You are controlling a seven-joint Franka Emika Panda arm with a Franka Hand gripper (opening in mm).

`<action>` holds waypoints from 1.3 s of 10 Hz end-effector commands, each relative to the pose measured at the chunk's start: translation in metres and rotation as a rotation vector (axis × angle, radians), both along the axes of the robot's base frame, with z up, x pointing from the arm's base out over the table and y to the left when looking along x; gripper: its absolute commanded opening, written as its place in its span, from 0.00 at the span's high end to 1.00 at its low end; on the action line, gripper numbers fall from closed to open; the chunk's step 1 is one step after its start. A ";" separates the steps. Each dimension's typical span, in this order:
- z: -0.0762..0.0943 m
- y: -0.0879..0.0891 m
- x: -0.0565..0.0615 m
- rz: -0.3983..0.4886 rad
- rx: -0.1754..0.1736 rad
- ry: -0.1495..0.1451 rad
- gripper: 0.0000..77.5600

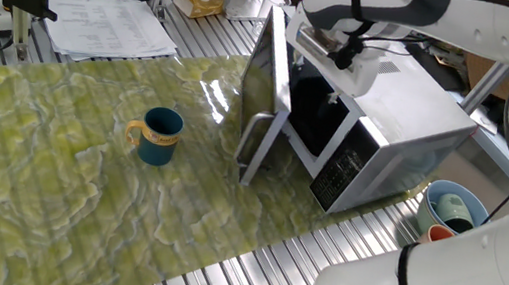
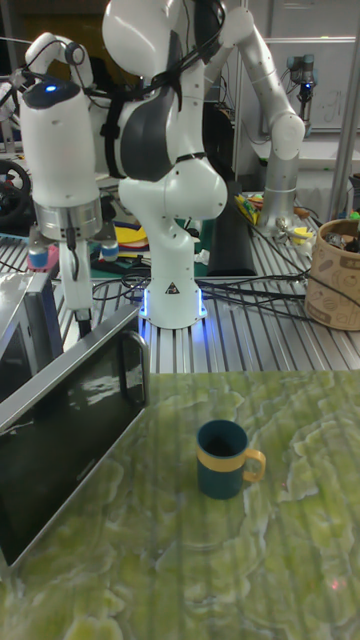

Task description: Put the bowl into the microwave

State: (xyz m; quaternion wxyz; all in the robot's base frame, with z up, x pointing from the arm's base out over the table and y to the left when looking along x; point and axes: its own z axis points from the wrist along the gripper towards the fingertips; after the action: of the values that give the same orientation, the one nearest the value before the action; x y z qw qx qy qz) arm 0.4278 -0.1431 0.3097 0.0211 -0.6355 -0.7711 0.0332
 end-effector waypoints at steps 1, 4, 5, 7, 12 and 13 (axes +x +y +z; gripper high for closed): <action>0.000 0.009 0.008 0.020 0.011 -0.029 0.00; -0.006 0.023 0.018 0.031 0.010 -0.041 0.00; -0.004 0.030 0.022 0.032 0.010 -0.042 0.00; -0.003 0.039 0.027 0.038 0.011 -0.055 0.00; -0.003 0.057 0.043 0.064 0.014 -0.081 0.00; -0.005 0.058 0.044 0.073 0.016 -0.088 0.00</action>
State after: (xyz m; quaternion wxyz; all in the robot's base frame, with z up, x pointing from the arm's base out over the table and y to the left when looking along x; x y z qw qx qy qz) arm 0.4677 -0.0882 0.3052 -0.0037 -0.6146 -0.7888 0.0054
